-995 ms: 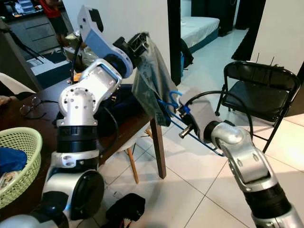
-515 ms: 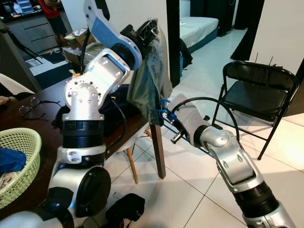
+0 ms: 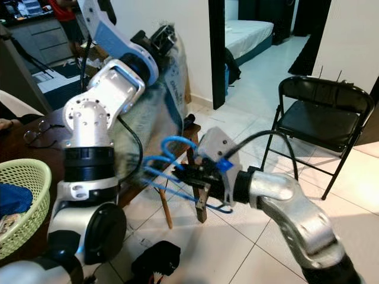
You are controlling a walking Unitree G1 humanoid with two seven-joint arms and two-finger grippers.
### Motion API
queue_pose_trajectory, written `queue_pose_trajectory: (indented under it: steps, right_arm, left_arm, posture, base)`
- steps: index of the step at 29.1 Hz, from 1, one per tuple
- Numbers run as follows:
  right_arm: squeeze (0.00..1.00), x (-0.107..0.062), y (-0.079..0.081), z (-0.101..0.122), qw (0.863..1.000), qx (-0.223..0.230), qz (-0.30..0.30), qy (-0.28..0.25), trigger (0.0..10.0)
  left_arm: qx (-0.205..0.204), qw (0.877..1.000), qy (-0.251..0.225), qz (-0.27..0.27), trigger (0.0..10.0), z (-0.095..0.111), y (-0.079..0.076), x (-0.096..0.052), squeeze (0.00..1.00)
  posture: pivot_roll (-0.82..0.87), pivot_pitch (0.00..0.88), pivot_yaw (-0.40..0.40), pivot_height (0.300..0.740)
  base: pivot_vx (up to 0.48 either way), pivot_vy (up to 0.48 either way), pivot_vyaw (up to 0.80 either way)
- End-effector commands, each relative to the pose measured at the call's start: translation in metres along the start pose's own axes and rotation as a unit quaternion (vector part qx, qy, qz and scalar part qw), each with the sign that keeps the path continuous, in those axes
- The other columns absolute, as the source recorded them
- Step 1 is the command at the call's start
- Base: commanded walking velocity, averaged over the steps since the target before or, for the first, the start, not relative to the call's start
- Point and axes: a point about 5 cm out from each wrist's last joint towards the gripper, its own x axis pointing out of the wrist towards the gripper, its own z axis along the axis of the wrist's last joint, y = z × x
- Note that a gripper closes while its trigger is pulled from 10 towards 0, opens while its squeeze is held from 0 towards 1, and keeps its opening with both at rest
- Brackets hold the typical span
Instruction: Hang hanger
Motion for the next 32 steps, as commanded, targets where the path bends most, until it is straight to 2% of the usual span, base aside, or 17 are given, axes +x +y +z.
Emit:
queue_pose_trajectory:
  steps: [1,3,9,11,12,13,15,16,20,23,24,25,26,27,28,30,32]
  right_arm:
    - [0.0,-0.006,0.006,0.007,0.999,0.016,0.03,-0.031,10.0]
    - [0.0,-0.011,0.006,0.008,0.998,0.023,0.034,-0.04,10.0]
    - [0.0,-0.013,0.005,-0.008,0.999,0.026,0.026,0.006,10.0]
    - [0.0,-0.013,0.002,-0.025,0.997,0.026,0.004,0.071,10.0]
    - [0.0,-0.013,0.002,-0.025,0.997,0.026,0.004,0.071,10.0]
    - [0.0,-0.014,0.0,-0.033,0.995,0.026,-0.004,0.1,10.0]
    - [0.0,-0.014,0.0,-0.033,0.995,0.026,-0.004,0.1,10.0]
    - [0.0,-0.016,-0.001,-0.041,0.991,0.03,-0.013,0.128,10.0]
    - [0.0,-0.022,-0.004,-0.055,0.982,0.04,-0.031,0.182,10.0]
    - [0.0,-0.029,-0.019,-0.073,0.965,0.057,-0.099,0.236,10.0]
    - [0.0,-0.029,-0.019,-0.073,0.965,0.057,-0.099,0.236,10.0]
    - [0.0,-0.031,-0.03,-0.075,0.958,0.067,-0.145,0.239,10.0]
    - [0.0,-0.033,-0.042,-0.076,0.95,0.081,-0.193,0.232,10.0]
    - [0.0,-0.033,-0.042,-0.076,0.95,0.081,-0.193,0.232,10.0]
    - [0.0,-0.035,-0.056,-0.076,0.939,0.102,-0.248,0.217,10.0]
    - [0.0,-0.038,-0.069,-0.077,0.923,0.124,-0.305,0.2,10.0]
    - [0.0,-0.039,-0.073,-0.077,0.919,0.127,-0.318,0.197,10.0]
  left_arm:
    - [0.009,1.0,0.002,0.019,10.0,0.002,0.013,-0.002,0.0]
    - [0.011,1.0,0.002,0.024,10.0,0.003,0.016,-0.003,0.0]
    - [0.015,1.0,0.001,0.027,10.0,0.006,0.019,-0.003,0.0]
    - [0.016,1.0,-0.001,0.022,10.0,0.007,0.017,-0.002,0.0]
    - [0.016,1.0,-0.001,0.022,10.0,0.007,0.017,-0.002,0.0]
    - [0.016,1.0,-0.003,0.021,10.0,0.008,0.017,-0.002,0.0]
    - [0.016,1.0,-0.003,0.021,10.0,0.008,0.017,-0.002,0.0]
    - [0.017,1.0,-0.006,0.02,10.0,0.011,0.017,-0.002,0.0]
    - [0.015,1.0,-0.017,0.013,10.0,0.017,0.014,-0.003,0.0]
    - [0.01,1.0,-0.023,-0.004,10.0,0.02,0.007,-0.003,0.0]
    - [0.01,1.0,-0.023,-0.004,10.0,0.02,0.007,-0.003,0.0]
    - [0.004,1.0,-0.025,-0.015,10.0,0.021,0.003,-0.003,0.0]
    - [-0.002,0.999,-0.029,-0.026,10.0,0.022,-0.001,-0.004,0.0]
    - [-0.002,0.999,-0.029,-0.026,10.0,0.022,-0.001,-0.004,0.0]
    - [-0.008,0.999,-0.032,-0.04,10.0,0.023,-0.006,-0.005,0.0]
    - [-0.014,0.998,-0.035,-0.054,10.0,0.023,-0.011,-0.006,0.0]
    - [-0.015,0.998,-0.036,-0.057,10.0,0.023,-0.012,-0.006,0.0]
  posture:
    - [0.02,0.008,0.102,0.735]
    - [0.02,0.007,0.102,0.735]
    - [0.02,0.006,0.102,0.735]
    - [0.03,0.004,0.101,0.735]
    - [0.03,0.004,0.101,0.735]
    - [0.03,0.004,0.1,0.735]
    - [0.03,0.004,0.1,0.735]
    - [0.03,0.004,0.099,0.735]
    - [0.03,0.0,0.095,0.735]
    - [0.03,0.0,0.094,0.735]
    - [0.03,0.0,0.094,0.735]
    - [0.03,0.0,0.093,0.735]
    - [0.03,0.0,0.093,0.735]
    - [0.03,0.0,0.093,0.735]
    - [0.03,0.0,0.091,0.735]
    - [0.03,0.0,0.091,0.735]
    - [0.03,0.0,0.09,0.735]
  base:
    - [0.0,0.0,0.0]
    - [0.0,0.0,0.0]
    - [0.0,0.0,0.0]
    - [0.0,0.0,0.0]
    - [0.0,0.0,0.0]
    - [0.0,0.0,0.0]
    - [0.0,0.0,0.0]
    - [0.0,0.0,0.0]
    - [0.0,0.0,0.0]
    - [0.0,0.0,0.0]
    - [0.0,0.0,0.0]
    - [0.0,0.0,0.0]
    - [0.0,0.0,0.0]
    - [0.0,0.0,0.0]
    - [0.0,0.0,0.0]
    - [0.0,0.0,0.0]
    - [0.0,0.0,0.0]
